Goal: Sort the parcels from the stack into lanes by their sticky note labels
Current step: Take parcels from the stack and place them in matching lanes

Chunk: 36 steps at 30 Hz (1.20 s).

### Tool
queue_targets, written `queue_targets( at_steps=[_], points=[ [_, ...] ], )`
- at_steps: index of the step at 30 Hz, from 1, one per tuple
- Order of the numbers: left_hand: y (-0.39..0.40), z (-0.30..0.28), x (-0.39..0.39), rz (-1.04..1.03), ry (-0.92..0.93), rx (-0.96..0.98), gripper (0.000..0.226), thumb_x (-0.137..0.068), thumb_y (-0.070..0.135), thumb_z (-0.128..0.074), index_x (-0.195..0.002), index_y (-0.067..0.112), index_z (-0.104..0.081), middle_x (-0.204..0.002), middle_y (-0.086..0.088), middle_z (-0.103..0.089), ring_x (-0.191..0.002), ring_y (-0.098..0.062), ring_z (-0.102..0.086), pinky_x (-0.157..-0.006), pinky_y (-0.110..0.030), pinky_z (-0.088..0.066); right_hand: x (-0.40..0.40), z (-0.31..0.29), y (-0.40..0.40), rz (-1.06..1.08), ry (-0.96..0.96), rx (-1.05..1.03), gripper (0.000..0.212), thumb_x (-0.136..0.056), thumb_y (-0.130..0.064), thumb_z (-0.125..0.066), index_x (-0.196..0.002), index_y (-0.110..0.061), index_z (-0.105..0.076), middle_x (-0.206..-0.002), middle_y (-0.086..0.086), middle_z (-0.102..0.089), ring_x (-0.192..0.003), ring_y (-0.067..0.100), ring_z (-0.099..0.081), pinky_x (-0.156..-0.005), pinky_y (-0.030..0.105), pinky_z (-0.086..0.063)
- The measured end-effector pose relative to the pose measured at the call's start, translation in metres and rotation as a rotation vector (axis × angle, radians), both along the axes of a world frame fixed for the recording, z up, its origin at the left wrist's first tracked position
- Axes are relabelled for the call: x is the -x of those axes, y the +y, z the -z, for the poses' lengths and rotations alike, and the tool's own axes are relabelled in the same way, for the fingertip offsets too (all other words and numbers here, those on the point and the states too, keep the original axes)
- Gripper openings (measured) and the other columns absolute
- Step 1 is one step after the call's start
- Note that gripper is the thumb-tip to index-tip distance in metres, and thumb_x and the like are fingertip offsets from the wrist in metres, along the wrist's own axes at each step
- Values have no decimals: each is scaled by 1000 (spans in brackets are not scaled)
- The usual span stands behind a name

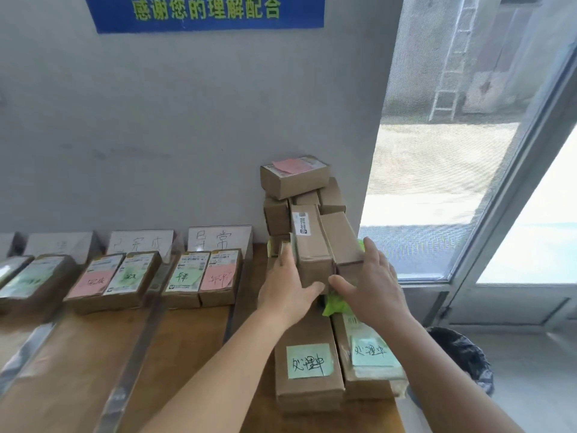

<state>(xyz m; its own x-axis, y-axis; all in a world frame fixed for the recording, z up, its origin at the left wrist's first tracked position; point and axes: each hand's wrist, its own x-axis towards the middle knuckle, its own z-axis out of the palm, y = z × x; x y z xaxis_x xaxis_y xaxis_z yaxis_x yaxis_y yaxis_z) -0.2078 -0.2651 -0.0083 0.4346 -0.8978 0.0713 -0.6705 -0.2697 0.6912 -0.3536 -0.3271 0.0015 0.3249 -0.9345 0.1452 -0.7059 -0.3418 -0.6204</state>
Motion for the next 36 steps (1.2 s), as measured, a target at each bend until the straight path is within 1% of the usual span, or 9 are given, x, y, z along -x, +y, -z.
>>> queue_targets(
  at_steps=[6, 10, 13, 18, 21, 23, 27, 32, 36],
  points=[
    [-11, 4, 6, -18, 68, 111, 97, -78, 50, -71, -148, 33, -6, -147, 6, -39, -127, -17, -45, -98, -42, -46, -8, 4, -10, -5, -47, -10, 89, -80, -45, -67, -148, -15, -18, -144, 7, -36, -128, 28, -38, -102, 37, -31],
    [-14, 6, 9, -81, 127, 211, 88, -75, 47, -74, -144, 31, -21, -137, 11, -49, -121, -13, -50, -94, -39, -48, -8, 7, -13, 2, -98, 26, 78, -79, -42, -68, -142, -17, -29, -136, 3, -44, -119, 23, -45, -91, 32, -35],
    [-12, 7, 12, -103, 155, 271, 83, -76, 43, -75, -143, 30, -27, -133, 13, -52, -118, -8, -51, -93, -30, -46, -7, 9, -12, 8, -151, 55, 73, -79, -40, -69, -138, -17, -34, -132, 1, -47, -117, 20, -46, -86, 30, -35],
    [-2, -1, 16, -98, 209, 427, 80, -74, 37, -78, -139, 30, -33, -130, 14, -53, -116, 1, -50, -93, -20, -46, -4, 1, -1, 19, -224, 140, 77, -77, -40, -71, -140, -18, -34, -135, -1, -47, -120, 18, -46, -88, 29, -35],
    [11, -6, 20, -134, 189, 512, 89, -72, 31, -81, -143, 26, -27, -133, 15, -46, -115, 17, -40, -90, -1, -35, -4, -3, 15, 12, -274, 184, 78, -75, -41, -73, -139, -19, -35, -136, -2, -47, -120, 17, -45, -84, 25, -31],
    [22, -7, 23, -142, 147, 534, 91, -72, 31, -81, -144, 26, -25, -135, 14, -42, -117, 16, -35, -88, 6, -27, -4, -5, 28, 17, -303, 181, 78, -74, -43, -73, -138, -21, -35, -135, -5, -46, -119, 15, -45, -83, 24, -31],
    [52, -9, 28, -98, 71, 541, 85, -74, 37, -78, -141, 29, -27, -137, 8, -42, -123, 0, -39, -89, 3, -32, 1, -8, 60, 50, -348, 170, 75, -73, -46, -72, -135, -24, -37, -129, -7, -48, -114, 14, -48, -81, 25, -32],
    [107, -8, 29, -47, 35, 533, 81, -75, 40, -77, -139, 32, -29, -131, 13, -40, -112, 8, -36, -82, 6, -29, 7, -10, 116, 79, -324, 147, 69, -73, -50, -69, -130, -25, -39, -119, -6, -52, -105, 16, -52, -80, 30, -37],
    [164, -1, 30, -22, -1, 505, 74, -75, 37, -77, -136, 30, -35, -123, 16, -37, -102, 12, -35, -77, 7, -29, 14, -6, 171, 84, -287, 144, 67, -73, -51, -70, -127, -25, -40, -108, -10, -47, -96, 10, -46, -78, 28, -36]
  ],
)
